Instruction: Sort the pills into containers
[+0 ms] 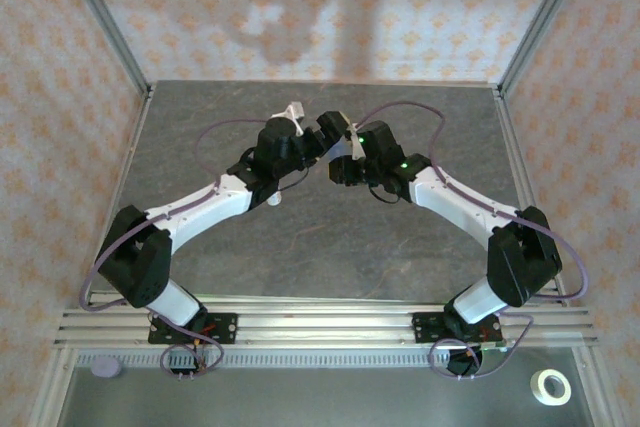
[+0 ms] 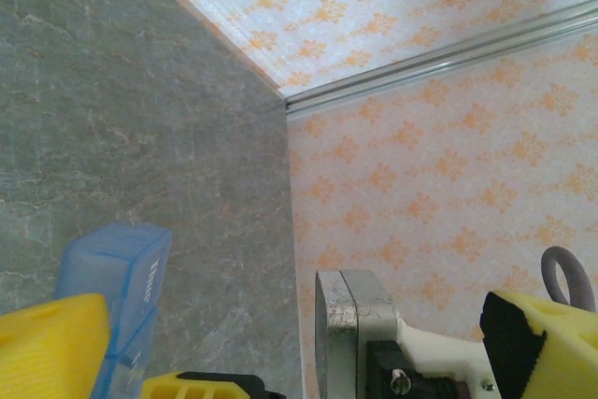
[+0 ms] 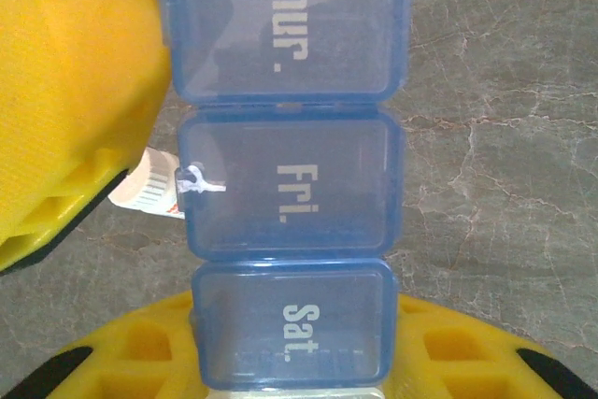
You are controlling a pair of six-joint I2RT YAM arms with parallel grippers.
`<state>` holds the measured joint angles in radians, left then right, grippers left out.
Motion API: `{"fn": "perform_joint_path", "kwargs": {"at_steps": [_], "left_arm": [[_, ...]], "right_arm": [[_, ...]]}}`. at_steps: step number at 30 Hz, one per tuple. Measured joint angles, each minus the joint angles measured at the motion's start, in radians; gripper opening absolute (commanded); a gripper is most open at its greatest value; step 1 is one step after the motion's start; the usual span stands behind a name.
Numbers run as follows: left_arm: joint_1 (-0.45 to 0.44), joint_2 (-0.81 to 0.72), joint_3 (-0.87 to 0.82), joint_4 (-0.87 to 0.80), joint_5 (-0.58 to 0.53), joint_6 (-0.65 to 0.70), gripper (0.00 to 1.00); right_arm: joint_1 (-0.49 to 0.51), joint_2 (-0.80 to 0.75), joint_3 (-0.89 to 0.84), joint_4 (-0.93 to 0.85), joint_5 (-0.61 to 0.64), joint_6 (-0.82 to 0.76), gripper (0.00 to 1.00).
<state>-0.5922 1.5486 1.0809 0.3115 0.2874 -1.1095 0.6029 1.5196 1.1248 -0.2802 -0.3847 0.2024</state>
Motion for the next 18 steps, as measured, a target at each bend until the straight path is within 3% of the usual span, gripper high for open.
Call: {"fn": "perform_joint_path", "kwargs": {"at_steps": [11,18], "left_arm": [[-0.034,0.006,0.042,0.051,0.014,-0.039,1.0],[0.013,-0.079,0.014,-0.058,-0.084,-0.003,1.0]], "right_arm": [[-0.002,0.023,0.0,0.001,0.002,0.004,0.32],[-0.003,0.023,-0.005,0.0,0.005,0.001,0.32]]}}
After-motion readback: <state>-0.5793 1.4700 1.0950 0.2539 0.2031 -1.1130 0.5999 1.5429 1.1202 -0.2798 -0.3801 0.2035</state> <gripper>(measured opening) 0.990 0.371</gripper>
